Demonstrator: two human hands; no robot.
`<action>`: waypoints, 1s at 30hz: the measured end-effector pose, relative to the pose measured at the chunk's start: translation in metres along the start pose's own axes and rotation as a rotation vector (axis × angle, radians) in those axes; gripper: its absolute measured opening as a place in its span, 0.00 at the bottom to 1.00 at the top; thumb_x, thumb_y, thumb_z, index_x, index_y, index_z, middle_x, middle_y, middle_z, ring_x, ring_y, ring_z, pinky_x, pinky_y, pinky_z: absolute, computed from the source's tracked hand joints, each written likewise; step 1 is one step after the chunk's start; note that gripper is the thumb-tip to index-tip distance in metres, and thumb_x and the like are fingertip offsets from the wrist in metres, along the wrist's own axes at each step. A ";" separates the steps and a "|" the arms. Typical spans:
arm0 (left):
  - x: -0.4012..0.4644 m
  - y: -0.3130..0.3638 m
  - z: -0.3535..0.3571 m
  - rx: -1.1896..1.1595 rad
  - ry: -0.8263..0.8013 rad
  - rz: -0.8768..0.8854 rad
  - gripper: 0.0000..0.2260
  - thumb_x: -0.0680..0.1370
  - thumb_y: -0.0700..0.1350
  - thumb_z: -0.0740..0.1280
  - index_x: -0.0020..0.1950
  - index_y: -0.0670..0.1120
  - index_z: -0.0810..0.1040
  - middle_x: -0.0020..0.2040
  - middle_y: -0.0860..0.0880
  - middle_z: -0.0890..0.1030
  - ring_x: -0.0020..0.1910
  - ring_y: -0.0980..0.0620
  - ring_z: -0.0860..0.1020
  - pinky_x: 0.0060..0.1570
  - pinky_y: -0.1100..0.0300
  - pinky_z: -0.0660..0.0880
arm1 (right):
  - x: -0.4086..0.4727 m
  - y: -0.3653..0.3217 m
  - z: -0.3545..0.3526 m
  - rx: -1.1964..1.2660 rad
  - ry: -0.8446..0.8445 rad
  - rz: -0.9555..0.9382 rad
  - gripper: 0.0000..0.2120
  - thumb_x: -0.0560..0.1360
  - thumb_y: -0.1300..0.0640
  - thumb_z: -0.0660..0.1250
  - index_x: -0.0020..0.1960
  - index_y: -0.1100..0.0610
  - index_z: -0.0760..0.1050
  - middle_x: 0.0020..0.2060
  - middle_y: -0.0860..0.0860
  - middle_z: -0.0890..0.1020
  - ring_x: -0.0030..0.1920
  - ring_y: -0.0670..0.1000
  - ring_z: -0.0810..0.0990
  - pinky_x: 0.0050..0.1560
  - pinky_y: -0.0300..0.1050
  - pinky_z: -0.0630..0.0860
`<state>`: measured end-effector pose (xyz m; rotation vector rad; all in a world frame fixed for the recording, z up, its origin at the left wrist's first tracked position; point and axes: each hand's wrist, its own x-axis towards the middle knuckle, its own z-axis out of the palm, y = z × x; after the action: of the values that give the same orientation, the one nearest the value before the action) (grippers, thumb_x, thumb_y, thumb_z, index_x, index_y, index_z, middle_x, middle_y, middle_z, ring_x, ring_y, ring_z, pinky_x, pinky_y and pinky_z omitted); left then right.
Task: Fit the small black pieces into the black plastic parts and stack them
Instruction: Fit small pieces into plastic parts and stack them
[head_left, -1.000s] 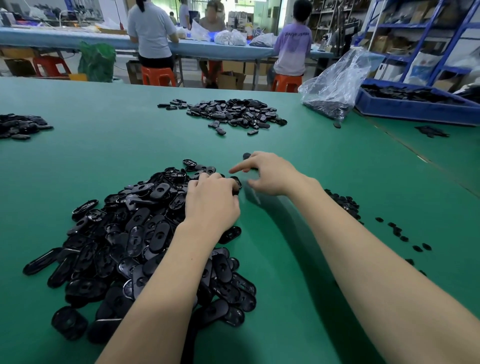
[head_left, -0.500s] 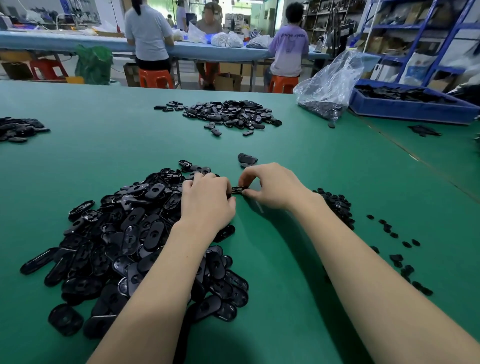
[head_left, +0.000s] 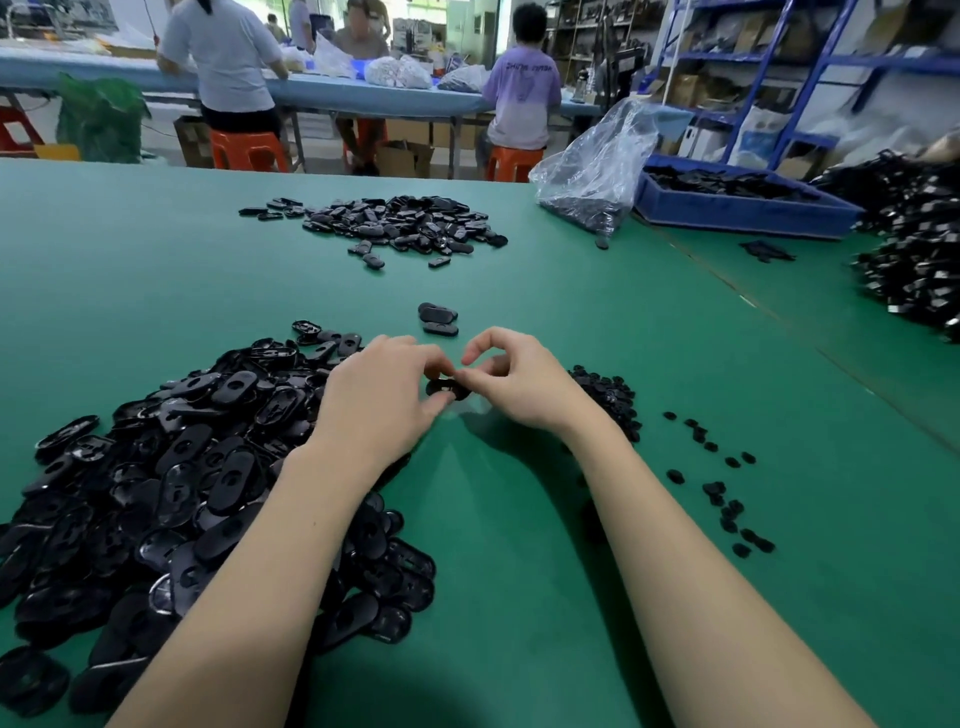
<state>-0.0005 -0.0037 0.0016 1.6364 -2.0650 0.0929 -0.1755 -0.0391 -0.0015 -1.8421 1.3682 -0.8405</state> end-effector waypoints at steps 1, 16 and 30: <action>0.000 0.000 0.000 -0.009 -0.020 0.014 0.10 0.76 0.56 0.71 0.57 0.61 0.81 0.51 0.57 0.79 0.56 0.53 0.76 0.45 0.57 0.68 | -0.001 0.000 -0.002 0.012 -0.010 0.011 0.06 0.78 0.52 0.72 0.48 0.48 0.75 0.38 0.49 0.85 0.27 0.41 0.72 0.33 0.37 0.69; 0.000 -0.002 0.007 -0.057 -0.120 -0.015 0.09 0.75 0.58 0.71 0.55 0.61 0.81 0.48 0.59 0.77 0.53 0.55 0.75 0.45 0.57 0.70 | -0.007 0.049 -0.039 -0.257 0.432 0.136 0.14 0.81 0.44 0.62 0.43 0.49 0.81 0.38 0.41 0.82 0.52 0.54 0.80 0.52 0.48 0.76; -0.001 -0.005 0.005 -0.091 -0.136 -0.044 0.08 0.75 0.60 0.70 0.52 0.61 0.81 0.46 0.60 0.78 0.51 0.56 0.75 0.47 0.57 0.74 | 0.001 0.022 -0.020 -0.257 0.281 0.037 0.07 0.77 0.53 0.67 0.45 0.50 0.84 0.38 0.40 0.83 0.40 0.40 0.80 0.44 0.38 0.74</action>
<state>0.0026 -0.0063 -0.0044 1.6722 -2.0981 -0.1288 -0.2032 -0.0472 -0.0081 -1.9368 1.7503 -0.9702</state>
